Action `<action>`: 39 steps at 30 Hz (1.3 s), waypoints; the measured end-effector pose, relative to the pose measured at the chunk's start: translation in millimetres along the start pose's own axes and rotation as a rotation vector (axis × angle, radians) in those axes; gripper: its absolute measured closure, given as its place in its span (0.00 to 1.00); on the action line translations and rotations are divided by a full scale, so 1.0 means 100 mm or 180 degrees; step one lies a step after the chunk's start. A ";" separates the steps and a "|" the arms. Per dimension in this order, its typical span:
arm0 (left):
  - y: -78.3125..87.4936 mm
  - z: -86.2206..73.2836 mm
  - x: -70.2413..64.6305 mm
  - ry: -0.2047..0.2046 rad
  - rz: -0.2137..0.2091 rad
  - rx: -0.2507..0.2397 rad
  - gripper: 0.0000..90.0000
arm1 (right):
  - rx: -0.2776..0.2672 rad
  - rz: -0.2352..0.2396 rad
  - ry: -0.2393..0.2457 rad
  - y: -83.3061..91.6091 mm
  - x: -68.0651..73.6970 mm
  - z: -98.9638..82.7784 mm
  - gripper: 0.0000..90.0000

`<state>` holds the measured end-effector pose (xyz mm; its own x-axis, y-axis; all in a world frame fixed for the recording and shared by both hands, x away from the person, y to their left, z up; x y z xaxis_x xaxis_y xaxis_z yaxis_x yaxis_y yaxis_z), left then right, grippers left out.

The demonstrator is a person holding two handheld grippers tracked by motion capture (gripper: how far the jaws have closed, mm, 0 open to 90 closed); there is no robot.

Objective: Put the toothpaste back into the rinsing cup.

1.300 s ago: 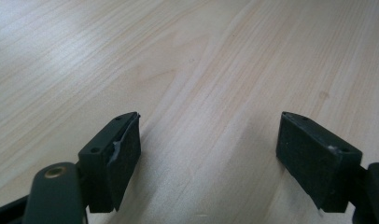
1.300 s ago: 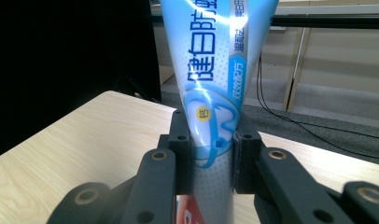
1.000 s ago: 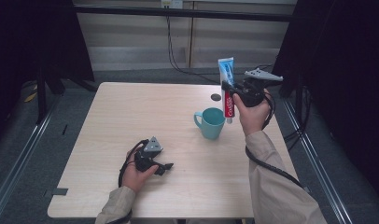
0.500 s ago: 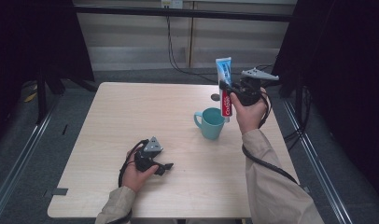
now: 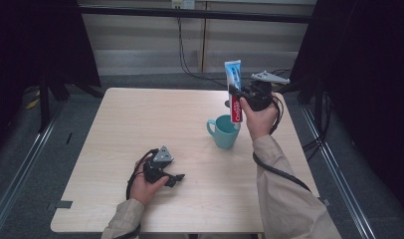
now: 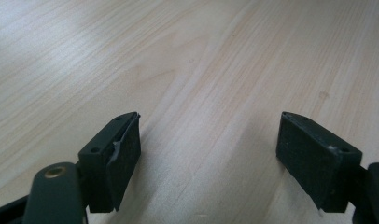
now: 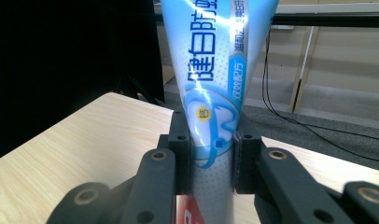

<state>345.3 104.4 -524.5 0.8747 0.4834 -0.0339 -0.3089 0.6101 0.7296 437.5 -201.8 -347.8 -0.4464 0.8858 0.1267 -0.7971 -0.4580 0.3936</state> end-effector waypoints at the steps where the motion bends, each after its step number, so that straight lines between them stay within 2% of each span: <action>1: 0.00 0.00 0.00 0.0000 0.0000 0.0001 0.24 | 0.0001 0.0002 -0.0008 -0.01 0.00 0.00 0.83; 11: 0.00 0.00 0.00 -0.0012 0.0000 0.0022 0.24 | -0.0046 -0.0003 -0.0025 -0.08 -0.01 -0.01 0.83; 33: -0.01 0.01 0.00 -0.0006 0.0021 0.0012 0.24 | -0.0024 0.0003 -0.0063 -0.20 -0.04 -0.09 0.82; 39: -0.01 0.01 0.00 -0.0013 0.0019 0.0016 0.24 | -0.0004 -0.0010 -0.0028 -0.22 -0.04 -0.11 0.82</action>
<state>346.1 103.4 -524.2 0.8744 0.4845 -0.0269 -0.3122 0.6041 0.7332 452.3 -196.3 -367.3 -0.4404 0.8879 0.1334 -0.7989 -0.4553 0.3930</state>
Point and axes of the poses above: each handheld gripper's, and its own axes: y roughly backward along the jaws, z roughly out of its top, x roughly to its left, the point moved 2 cm from there along -y, roughly forward along the jaws, and after that the axes turned 5 degrees about x, right-handed, at the moved point
